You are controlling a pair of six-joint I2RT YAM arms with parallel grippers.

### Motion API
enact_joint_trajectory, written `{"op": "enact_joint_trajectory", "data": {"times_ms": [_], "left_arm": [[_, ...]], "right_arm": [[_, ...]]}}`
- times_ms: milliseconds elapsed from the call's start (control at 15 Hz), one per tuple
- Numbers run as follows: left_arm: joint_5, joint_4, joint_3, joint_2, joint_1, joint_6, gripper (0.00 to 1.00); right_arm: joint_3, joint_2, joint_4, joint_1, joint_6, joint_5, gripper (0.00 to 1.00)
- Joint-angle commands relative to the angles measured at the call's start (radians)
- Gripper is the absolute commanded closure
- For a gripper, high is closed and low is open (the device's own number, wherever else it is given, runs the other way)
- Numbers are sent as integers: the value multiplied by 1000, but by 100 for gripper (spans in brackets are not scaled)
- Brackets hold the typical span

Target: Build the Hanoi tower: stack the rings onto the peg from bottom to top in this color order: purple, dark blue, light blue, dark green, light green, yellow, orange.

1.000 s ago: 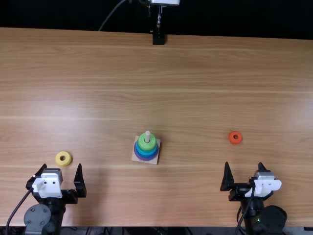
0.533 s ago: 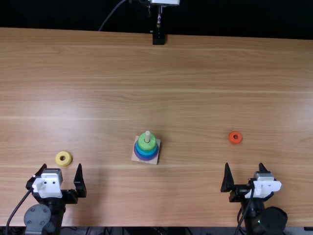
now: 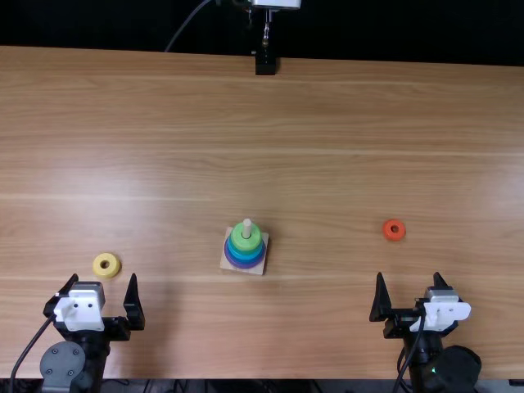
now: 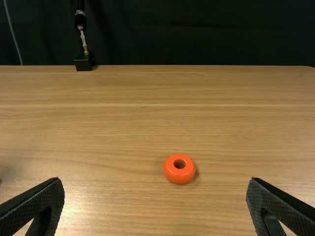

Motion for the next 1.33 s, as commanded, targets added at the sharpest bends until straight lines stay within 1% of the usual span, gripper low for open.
{"op": "enact_joint_trajectory", "data": {"times_ms": [0, 267, 333, 400, 467, 533, 600, 667, 733, 867, 933, 1000, 1067, 1133, 1267], "left_arm": [[3, -80, -105, -16, -11, 14, 0], [7, -86, -105, -16, -2, 14, 0], [10, -106, -105, -16, -5, 16, 0], [10, -161, -104, -16, 1, 16, 0], [12, -213, -96, -16, 18, 18, 0], [14, -205, -78, -12, 17, 18, 0], [29, -150, -72, 2, 12, 20, 0], [42, -58, -58, 8, 15, 20, 0], [43, 3, -29, 21, 20, 18, 0], [49, 65, -23, 24, 72, 18, 0], [73, 106, -10, 27, 89, 18, 0], [102, 126, 31, 31, 107, 16, 0], [132, 126, 114, 48, 120, 16, 0], [154, 117, 191, 74, 135, 16, 0], [143, 82, 333, 189, 169, 12, 0]], "right_arm": [[-61, -13, -75, -9, -3, -10, 0], [-61, -13, -75, -8, -3, -10, 0], [-61, -13, -75, -9, -3, -10, 0], [-61, -13, -75, -9, -3, -10, 0], [-61, -13, -75, -9, -3, -10, 0], [-61, -13, -75, -9, -3, -10, 0], [-61, -13, -75, -8, -3, -10, 0], [-61, -13, -75, -8, -3, -10, 0], [-61, -13, -75, -9, -3, -10, 0], [-61, -13, -75, -9, -3, -10, 0], [-61, -13, -75, -9, -3, -10, 0], [-61, -13, -75, -9, -3, -10, 0], [-61, -13, -75, -8, -3, -10, 0], [-61, -13, -75, -9, -3, -10, 0], [-61, -13, -75, -9, -3, -10, 0]]}}
